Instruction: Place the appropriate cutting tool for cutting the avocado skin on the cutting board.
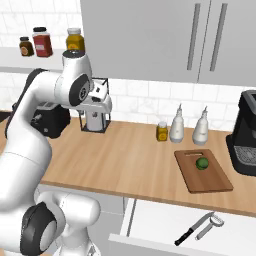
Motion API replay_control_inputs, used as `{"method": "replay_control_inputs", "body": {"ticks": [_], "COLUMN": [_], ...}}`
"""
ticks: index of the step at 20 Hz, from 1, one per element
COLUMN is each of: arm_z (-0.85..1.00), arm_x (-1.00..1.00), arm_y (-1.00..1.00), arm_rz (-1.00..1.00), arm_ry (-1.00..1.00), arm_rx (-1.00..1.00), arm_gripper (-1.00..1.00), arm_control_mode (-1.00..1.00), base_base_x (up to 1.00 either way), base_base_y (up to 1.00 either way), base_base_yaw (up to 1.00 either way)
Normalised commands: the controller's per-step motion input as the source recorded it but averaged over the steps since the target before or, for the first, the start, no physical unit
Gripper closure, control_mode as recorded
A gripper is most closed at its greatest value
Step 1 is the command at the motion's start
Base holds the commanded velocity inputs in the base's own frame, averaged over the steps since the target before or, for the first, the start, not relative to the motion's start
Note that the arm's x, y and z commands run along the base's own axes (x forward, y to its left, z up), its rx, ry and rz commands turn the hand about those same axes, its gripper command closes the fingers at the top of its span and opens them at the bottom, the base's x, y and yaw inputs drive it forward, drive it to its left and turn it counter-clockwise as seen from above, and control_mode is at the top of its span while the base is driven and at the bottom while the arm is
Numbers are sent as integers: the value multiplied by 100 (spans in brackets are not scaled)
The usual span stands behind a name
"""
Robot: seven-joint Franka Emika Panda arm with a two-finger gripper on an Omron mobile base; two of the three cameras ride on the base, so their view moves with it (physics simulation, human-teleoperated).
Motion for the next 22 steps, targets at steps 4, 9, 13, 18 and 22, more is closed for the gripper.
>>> {"method": "replay_control_inputs", "body": {"ticks": [4,9,13,18,22], "arm_z": [-17,-29,-34,-29,-34], "arm_x": [-21,-67,-70,-44,-13], "arm_y": [-11,-67,-100,-100,-100], "arm_rz": [0,0,0,0,0], "arm_ry": [5,13,22,23,26], "arm_rx": [-2,0,0,0,0], "arm_gripper": [-100,-100,-100,-100,-100], "arm_control_mode": [-100,-100,-100,-100,-100], "base_base_x": [0,0,0,0,0], "base_base_y": [0,0,0,0,0], "base_base_yaw": [0,0,0,0,0]}}
